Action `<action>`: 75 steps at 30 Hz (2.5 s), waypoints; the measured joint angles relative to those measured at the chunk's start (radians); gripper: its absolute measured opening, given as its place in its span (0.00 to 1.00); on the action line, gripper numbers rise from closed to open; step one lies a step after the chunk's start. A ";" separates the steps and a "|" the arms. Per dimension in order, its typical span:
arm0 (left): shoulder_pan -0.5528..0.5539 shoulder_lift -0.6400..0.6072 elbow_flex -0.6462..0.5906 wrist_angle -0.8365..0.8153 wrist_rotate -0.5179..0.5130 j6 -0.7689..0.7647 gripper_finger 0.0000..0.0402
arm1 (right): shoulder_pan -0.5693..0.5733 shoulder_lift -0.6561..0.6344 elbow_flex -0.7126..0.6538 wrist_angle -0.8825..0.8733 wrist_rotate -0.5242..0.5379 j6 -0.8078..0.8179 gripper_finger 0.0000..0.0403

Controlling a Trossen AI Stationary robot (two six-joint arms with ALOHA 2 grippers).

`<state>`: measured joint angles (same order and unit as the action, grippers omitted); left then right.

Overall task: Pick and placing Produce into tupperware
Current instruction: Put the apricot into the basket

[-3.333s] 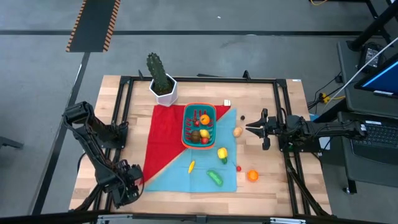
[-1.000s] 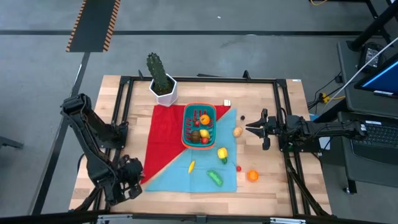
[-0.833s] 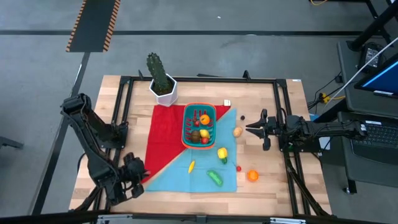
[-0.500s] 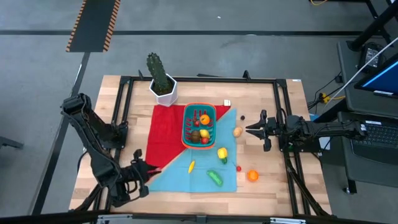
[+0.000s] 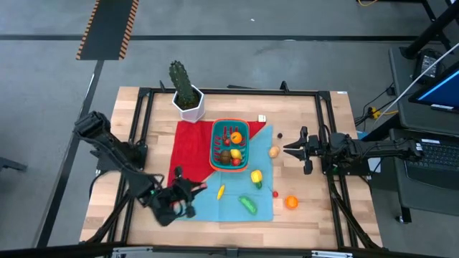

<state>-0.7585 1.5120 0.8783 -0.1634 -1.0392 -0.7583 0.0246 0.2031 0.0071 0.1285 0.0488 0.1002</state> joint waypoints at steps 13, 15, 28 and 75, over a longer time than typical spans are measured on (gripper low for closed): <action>0.352 0.129 0.000 0.281 0.048 0.189 0.09 | 0.000 0.000 0.000 0.000 0.002 -0.001 0.18; 0.386 0.137 0.000 0.312 0.082 0.224 0.09 | 0.000 0.000 0.000 0.000 0.002 -0.002 0.18; 0.513 0.138 0.002 0.339 0.336 0.327 0.09 | 0.000 0.000 0.000 -0.048 0.002 -0.003 0.18; 0.826 0.137 0.280 -0.261 0.720 0.480 0.09 | 0.000 0.000 0.000 -0.022 0.011 -0.175 0.18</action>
<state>0.0675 1.6489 1.1580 -0.4248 -0.3195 -0.2783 0.0246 0.2028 0.0071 0.1066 0.0601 -0.0750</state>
